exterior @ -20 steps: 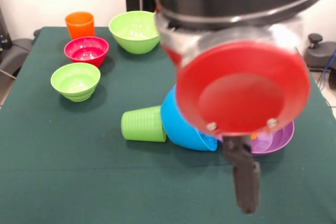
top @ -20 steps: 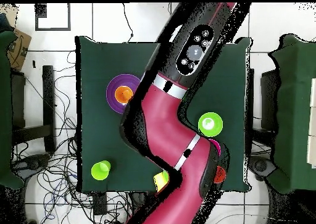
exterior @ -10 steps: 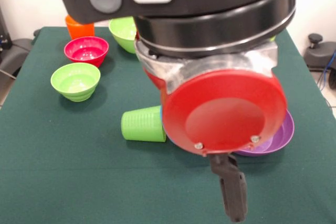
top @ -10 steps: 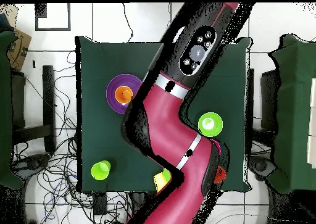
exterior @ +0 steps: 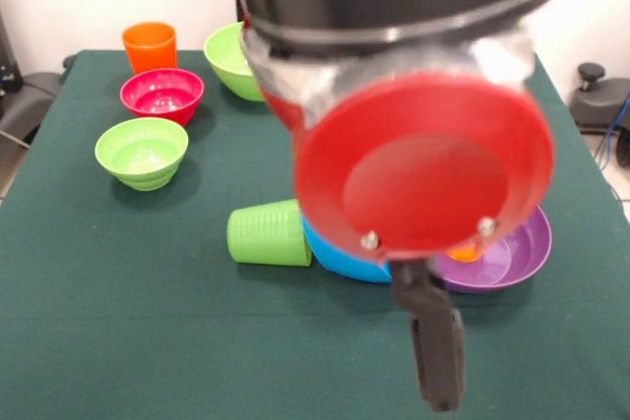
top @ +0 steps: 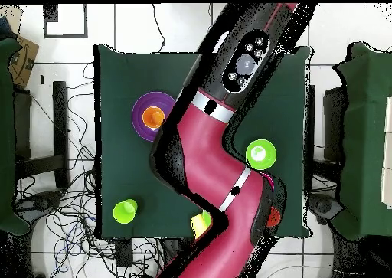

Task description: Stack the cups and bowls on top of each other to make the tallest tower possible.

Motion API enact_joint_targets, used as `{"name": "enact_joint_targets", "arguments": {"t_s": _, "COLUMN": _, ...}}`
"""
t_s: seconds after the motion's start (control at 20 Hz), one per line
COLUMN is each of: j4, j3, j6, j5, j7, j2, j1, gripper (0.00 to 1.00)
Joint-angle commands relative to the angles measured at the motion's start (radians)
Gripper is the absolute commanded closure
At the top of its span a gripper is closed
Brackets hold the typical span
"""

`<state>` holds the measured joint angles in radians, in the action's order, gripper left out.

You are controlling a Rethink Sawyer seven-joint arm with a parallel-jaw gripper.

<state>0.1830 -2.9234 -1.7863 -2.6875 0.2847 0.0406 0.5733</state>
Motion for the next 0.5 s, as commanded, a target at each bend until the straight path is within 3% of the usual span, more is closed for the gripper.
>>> {"name": "enact_joint_targets", "arguments": {"t_s": 0.05, "j4": -0.102, "j3": 0.21, "j6": -0.164, "j5": -0.15, "j7": 0.134, "j2": 0.118, "j1": -0.05, "gripper": 0.0}}
{"name": "enact_joint_targets", "arguments": {"t_s": 0.5, "j4": -0.018, "j3": 0.374, "j6": -0.294, "j5": -0.251, "j7": 0.345, "j2": 0.158, "j1": -0.073, "gripper": 0.0}}
